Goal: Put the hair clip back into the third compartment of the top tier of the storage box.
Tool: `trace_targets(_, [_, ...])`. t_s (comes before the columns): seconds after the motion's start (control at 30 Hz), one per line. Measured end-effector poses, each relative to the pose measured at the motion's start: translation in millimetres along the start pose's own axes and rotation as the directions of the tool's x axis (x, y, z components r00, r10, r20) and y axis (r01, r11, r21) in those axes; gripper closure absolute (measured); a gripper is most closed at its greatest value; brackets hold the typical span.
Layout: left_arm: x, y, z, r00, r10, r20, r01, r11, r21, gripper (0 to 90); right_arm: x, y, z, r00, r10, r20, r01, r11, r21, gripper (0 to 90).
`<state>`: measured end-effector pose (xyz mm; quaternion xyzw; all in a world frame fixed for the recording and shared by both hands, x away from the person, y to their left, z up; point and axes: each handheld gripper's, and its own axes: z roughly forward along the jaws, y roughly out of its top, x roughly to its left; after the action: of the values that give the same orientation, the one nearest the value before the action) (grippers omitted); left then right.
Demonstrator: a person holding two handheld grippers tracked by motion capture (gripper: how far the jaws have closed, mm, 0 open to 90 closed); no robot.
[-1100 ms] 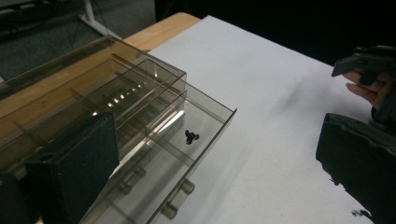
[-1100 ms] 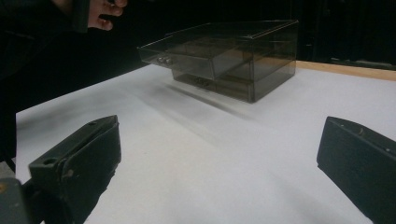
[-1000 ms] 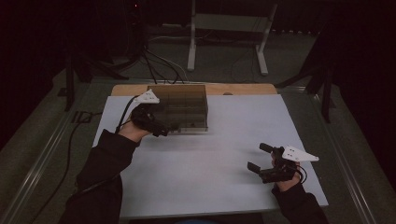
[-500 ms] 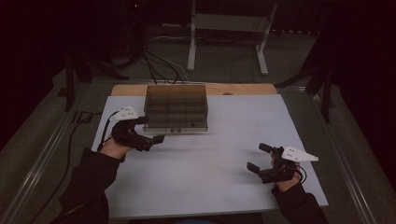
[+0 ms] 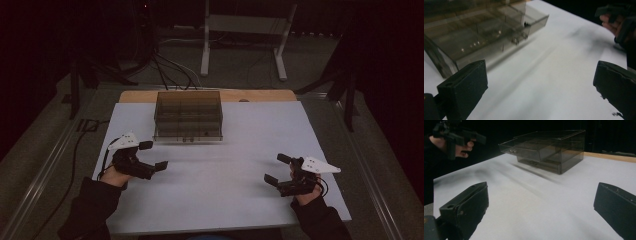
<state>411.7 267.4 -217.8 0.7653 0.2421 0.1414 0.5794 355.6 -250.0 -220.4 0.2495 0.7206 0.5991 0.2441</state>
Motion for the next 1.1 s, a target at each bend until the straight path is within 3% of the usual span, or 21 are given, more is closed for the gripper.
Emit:
trace_targets(0.6, [-6.4,-53.2,11.5,0.9993,-0.034,-0.017,0.034,0.9994,-0.007,0.5,0.4,-0.5,0.4,1.0,0.0,-0.002,0.0,1.0,0.003,0.0])
trace_targets(1.1, [-14.6,-79.6,-4.6,0.9964,-0.035,-0.077,0.037,0.9991,0.02,0.5,1.1,-0.4,0.8,1.0,-0.001,-0.01,0.001,1.0,0.003,0.0])
